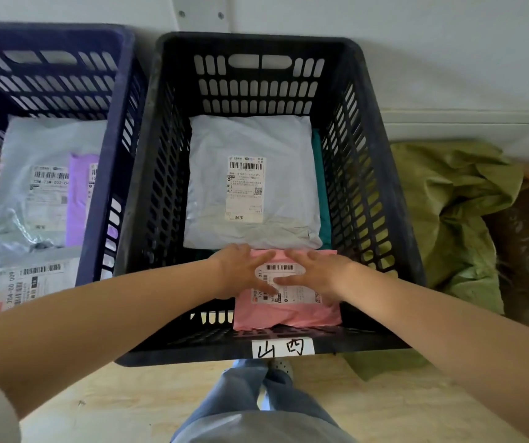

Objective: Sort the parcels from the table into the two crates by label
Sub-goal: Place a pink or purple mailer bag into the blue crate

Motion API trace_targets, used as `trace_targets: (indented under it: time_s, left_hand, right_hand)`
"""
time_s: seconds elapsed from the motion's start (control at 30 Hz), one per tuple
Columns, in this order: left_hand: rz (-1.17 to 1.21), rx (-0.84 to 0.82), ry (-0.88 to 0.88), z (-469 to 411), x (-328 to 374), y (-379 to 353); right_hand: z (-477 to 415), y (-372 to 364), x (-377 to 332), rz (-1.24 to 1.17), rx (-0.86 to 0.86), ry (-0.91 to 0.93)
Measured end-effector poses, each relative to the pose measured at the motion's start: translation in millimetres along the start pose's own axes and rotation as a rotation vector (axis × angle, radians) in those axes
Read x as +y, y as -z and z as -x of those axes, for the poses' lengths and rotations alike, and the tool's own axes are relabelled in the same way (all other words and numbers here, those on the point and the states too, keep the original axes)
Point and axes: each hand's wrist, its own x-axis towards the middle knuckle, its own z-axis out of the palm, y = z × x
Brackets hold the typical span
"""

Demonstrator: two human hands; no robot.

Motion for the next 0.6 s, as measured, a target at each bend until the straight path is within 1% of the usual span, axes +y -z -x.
trace_targets:
  time_s: [0.1,0.17,0.27,0.43,0.53,0.6]
  left_hand:
    - [-0.087,-0.034,-0.003,-8.7,4.5,-5.4]
    - [-0.125,-0.037,-0.007,-12.6,4.4,-8.0]
    - [-0.194,-0.04,-0.011,-18.6,4.8,-8.7]
    - [-0.263,-0.04,-0.012,-26.4,12.0,-13.1]
    - [-0.286,0.0,-0.066,-22.5,6.9,-12.7]
    - [-0.31,0.005,-0.101,-22.3,6.0,-11.6]
  right_hand:
    - [-3.2,-2.6,2.0,-0.021,-0.055,0.002]
    - [-7.6,-3.6,2.4,-0.103,-0.089,-0.04]
    - [-12.0,-2.7,3.8,-0.181,-0.094,-0.066]
    - [-14.8,-6.5,2.0,-0.221,-0.142,-0.083]
    - [-13.3,-6.3,2.7,-0.239,-0.141,-0.084]
    - [-10.6,-5.8,2.6,-0.202,-0.17,-0.066]
